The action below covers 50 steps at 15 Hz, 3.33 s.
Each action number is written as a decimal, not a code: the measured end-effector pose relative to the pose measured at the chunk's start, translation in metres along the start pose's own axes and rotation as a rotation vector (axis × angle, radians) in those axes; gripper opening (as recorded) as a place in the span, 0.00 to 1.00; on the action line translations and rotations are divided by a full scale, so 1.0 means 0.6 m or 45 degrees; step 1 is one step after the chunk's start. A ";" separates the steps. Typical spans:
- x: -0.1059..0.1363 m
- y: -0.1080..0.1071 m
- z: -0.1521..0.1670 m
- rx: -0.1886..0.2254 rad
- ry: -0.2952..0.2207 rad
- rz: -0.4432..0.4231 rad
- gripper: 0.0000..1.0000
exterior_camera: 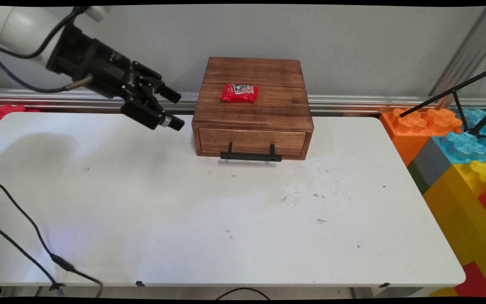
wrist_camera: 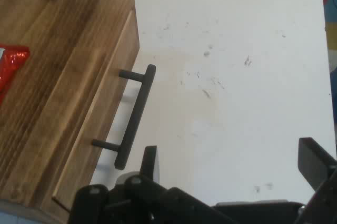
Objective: Open the drawer
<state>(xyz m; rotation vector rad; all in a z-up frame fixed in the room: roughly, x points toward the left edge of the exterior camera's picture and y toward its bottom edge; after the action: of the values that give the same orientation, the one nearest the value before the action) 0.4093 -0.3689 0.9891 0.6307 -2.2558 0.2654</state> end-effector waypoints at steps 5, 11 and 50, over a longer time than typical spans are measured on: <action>0.049 -0.003 0.036 0.019 -0.010 0.013 1.00; 0.114 -0.006 0.135 0.055 -0.094 0.067 1.00; 0.048 -0.035 0.558 -0.005 -0.622 0.524 1.00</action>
<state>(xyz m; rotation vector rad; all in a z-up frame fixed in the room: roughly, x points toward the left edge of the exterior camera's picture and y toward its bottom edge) 0.1943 -0.5223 0.7805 0.2333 -2.8519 0.3342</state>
